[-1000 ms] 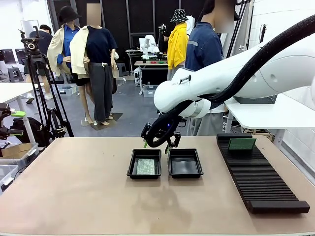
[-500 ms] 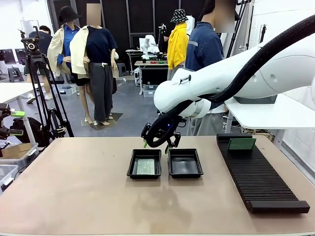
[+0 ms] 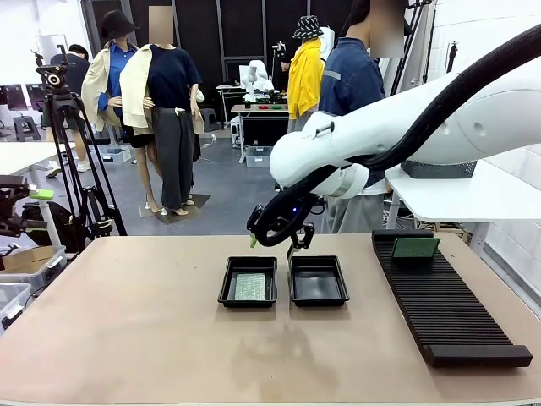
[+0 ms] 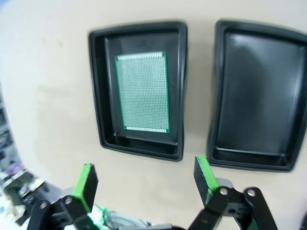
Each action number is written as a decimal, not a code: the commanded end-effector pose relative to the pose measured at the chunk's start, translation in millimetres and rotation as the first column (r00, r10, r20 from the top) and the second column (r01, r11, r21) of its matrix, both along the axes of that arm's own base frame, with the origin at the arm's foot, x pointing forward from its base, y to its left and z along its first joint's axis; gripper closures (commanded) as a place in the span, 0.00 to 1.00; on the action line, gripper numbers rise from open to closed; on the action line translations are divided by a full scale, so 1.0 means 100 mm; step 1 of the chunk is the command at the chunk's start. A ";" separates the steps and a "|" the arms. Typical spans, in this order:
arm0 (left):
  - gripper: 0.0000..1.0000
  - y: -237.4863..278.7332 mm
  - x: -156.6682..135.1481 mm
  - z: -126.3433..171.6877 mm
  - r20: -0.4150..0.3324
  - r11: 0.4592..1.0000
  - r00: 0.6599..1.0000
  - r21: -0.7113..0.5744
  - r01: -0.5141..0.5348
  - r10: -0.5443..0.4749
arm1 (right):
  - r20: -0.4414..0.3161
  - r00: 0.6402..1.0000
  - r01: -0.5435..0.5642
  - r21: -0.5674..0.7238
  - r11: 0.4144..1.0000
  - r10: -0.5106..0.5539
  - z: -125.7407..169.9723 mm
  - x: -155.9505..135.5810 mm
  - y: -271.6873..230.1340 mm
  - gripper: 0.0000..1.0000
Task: Inspect and transfer BCBs to ESD trays.
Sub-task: Pick up the ESD tray and place it on the left side of the table.
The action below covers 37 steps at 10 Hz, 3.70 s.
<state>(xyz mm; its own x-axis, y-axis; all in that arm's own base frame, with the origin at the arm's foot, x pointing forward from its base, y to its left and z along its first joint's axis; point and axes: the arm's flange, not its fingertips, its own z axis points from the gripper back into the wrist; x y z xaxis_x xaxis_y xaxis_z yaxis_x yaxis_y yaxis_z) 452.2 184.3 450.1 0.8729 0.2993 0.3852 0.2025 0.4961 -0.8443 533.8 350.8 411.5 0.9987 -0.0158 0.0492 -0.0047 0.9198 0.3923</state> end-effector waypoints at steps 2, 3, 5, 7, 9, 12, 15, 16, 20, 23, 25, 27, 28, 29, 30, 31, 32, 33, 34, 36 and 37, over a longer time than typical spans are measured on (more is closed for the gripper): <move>0.00 -0.64 -0.01 0.17 -0.033 0.995 0.999 0.100 0.021 -0.018 | 0.019 1.000 -0.012 0.109 0.994 0.009 0.11 -0.19 -0.64 0.00; 0.00 -0.82 0.00 0.22 -0.055 0.991 0.997 0.117 0.067 -0.061 | 0.022 1.000 0.006 0.130 0.991 -0.009 0.15 -0.21 -0.86 0.00; 0.00 -1.20 -0.01 0.30 -0.091 0.980 0.992 0.175 0.098 -0.083 | 0.035 0.999 -0.001 0.204 0.979 -0.007 0.20 -0.23 -1.35 0.00; 0.00 -1.63 -0.04 0.39 -0.138 0.957 0.985 0.257 0.132 -0.099 | 0.058 0.998 0.011 0.283 0.959 -0.028 0.30 -0.33 -1.83 0.00; 0.00 -2.03 0.02 0.43 -0.160 0.914 0.981 0.373 0.162 -0.108 | 0.025 0.999 0.031 0.359 0.933 -0.043 0.35 -0.30 -2.27 0.00; 0.00 -2.53 0.23 0.39 -0.224 0.855 0.972 0.488 0.176 -0.072 | 0.033 0.998 0.033 0.492 0.870 -0.056 0.40 -0.38 -2.84 0.00; 0.00 -3.00 0.36 0.31 -0.294 0.793 0.953 0.562 0.235 -0.074 | 0.047 0.994 0.048 0.608 0.793 -0.096 0.27 -0.49 -3.45 0.00; 0.00 -3.12 0.38 0.30 -0.305 0.776 0.950 0.582 0.243 -0.069 | 0.048 0.997 0.015 0.638 0.770 -0.059 0.21 -0.50 -3.59 0.00; 0.00 -3.71 0.41 0.20 -0.320 0.687 0.947 0.689 0.229 0.006 | 0.046 0.997 -0.078 0.673 0.735 0.064 0.04 -0.46 -4.03 0.00; 0.00 -4.01 0.46 -0.05 -0.335 0.629 0.942 0.739 0.240 0.035 | -0.035 0.998 -0.008 0.722 0.692 0.048 -0.10 -0.38 -4.28 0.00; 0.00 -4.16 0.46 -0.25 -0.343 0.600 0.938 0.761 0.249 0.046 | -0.073 0.996 0.023 0.762 0.647 0.050 -0.23 -0.28 -4.52 0.00; 0.00 -4.24 0.48 -0.38 -0.331 0.579 0.942 0.779 0.241 0.053 | -0.073 0.997 0.033 0.793 0.608 0.041 -0.34 -0.22 -4.64 0.00; 0.00 -4.28 0.47 -0.44 -0.326 0.577 0.945 0.779 0.244 0.040 | -0.079 0.996 0.042 0.804 0.593 0.036 -0.39 -0.23 -4.67 0.00; 0.00 -4.30 0.48 -0.52 -0.321 0.583 0.947 0.773 0.250 0.021 | -0.085 0.996 0.054 0.811 0.582 0.027 -0.42 -0.23 -4.72 0.00; 0.00 -4.32 0.47 -0.58 -0.320 0.591 0.947 0.768 0.246 0.023 | -0.068 0.998 0.048 0.808 0.587 0.013 -0.42 -0.26 -4.73 0.00; 0.00 -4.33 0.49 -0.63 -0.318 0.605 0.948 0.759 0.241 0.022 | -0.094 0.995 0.056 0.788 0.613 0.031 -0.45 -0.28 -4.69 0.00; 0.00 -4.36 0.49 -0.69 -0.317 0.615 0.948 0.750 0.243 0.012 | -0.094 0.995 0.056 0.788 0.613 0.031 -0.45 -0.28 -4.69 0.00; 0.00 -4.39 0.53 -0.78 -0.308 0.620 0.951 0.750 0.231 0.018 | -0.094 0.995 0.056 0.788 0.613 0.031 -0.45 -0.28 -4.69 0.00; 0.00 -4.41 0.57 -0.87 -0.306 0.633 0.952 0.740 0.226 0.018 | -0.094 0.995 0.056 0.788 0.613 0.031 -0.45 -0.28 -4.69 0.00; 0.00 -4.47 0.68 -1.00 -0.302 0.656 0.953 0.722 0.221 0.010 | -0.094 0.995 0.056 0.788 0.613 0.031 -0.45 -0.28 -4.69 0.00; 0.00 -4.48 0.72 -1.08 -0.303 0.649 0.953 0.730 0.213 0.028 | -0.094 0.995 0.056 0.788 0.613 0.031 -0.45 -0.28 -4.69 0.00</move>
<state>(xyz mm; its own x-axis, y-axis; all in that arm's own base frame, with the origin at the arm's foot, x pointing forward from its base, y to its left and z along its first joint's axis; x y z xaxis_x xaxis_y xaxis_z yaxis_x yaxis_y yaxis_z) 517.3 -257.3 344.9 0.9781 -0.0983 0.1833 0.1353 0.9701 -0.2017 506.2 -119.4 365.8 0.9968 -0.0245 -0.0765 0.0802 0.2467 0.9658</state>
